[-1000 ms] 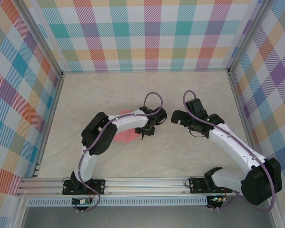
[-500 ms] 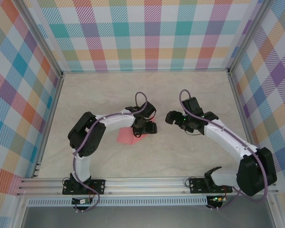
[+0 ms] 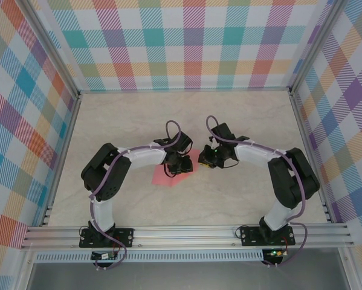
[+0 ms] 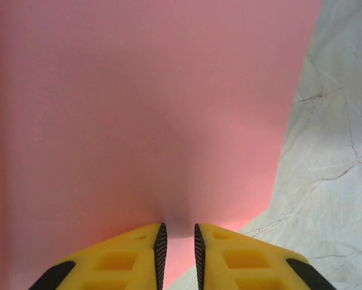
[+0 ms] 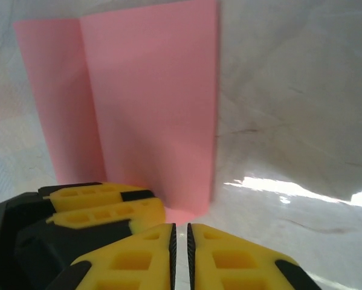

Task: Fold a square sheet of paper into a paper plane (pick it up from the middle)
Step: Turn over the paper at the center of the table.

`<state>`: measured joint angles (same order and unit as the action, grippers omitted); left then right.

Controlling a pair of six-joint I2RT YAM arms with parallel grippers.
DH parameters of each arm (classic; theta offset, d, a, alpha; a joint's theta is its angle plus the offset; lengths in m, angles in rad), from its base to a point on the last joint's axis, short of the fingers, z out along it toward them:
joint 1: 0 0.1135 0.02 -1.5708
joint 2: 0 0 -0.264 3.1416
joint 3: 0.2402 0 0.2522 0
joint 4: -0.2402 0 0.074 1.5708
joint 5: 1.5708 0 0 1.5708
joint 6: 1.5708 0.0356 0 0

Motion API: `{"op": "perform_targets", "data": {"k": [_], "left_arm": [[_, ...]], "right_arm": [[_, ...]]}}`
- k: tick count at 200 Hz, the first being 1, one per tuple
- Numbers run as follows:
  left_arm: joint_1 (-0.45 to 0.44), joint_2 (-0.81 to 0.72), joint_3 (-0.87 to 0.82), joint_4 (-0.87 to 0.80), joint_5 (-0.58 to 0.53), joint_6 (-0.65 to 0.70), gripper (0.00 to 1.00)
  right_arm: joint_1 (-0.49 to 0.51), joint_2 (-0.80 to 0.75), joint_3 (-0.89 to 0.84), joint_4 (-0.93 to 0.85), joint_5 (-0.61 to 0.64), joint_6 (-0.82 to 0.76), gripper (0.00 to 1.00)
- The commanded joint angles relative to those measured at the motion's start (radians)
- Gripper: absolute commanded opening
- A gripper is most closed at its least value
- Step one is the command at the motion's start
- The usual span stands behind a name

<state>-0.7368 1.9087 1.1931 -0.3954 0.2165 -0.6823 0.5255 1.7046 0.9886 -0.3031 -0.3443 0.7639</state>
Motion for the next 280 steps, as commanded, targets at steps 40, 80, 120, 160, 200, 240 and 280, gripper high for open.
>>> {"op": "perform_targets", "data": {"k": [40, 80, 120, 160, 200, 240, 280], "left_arm": [[0.020, -0.065, -0.020, -0.030, 0.033, -0.018, 0.15], [0.063, -0.172, -0.060, -0.079, -0.019, -0.042, 0.19], [0.132, -0.264, -0.142, -0.187, -0.163, -0.101, 0.70], [0.140, -0.241, -0.159, -0.237, -0.216, -0.128, 0.93], [0.135, -0.252, -0.154, -0.234, -0.224, -0.104, 1.00], [0.135, -0.260, -0.161, -0.180, -0.126, -0.041, 1.00], [0.135, -0.329, -0.224, 0.061, 0.161, -0.005, 1.00]], "right_arm": [[0.024, 0.143, 0.066, 0.019, -0.040, -0.002, 0.12], [0.024, 0.183, 0.065, -0.005, -0.012, -0.016, 0.11], [0.024, 0.181, 0.065, -0.021, 0.005, -0.032, 0.11], [0.024, 0.184, 0.068, -0.019, 0.001, -0.035, 0.11], [0.024, 0.187, 0.070, -0.020, 0.001, -0.035, 0.11], [0.024, 0.189, 0.074, -0.022, -0.002, -0.034, 0.12], [0.023, 0.148, 0.092, -0.039, -0.010, -0.046, 0.12]]}}
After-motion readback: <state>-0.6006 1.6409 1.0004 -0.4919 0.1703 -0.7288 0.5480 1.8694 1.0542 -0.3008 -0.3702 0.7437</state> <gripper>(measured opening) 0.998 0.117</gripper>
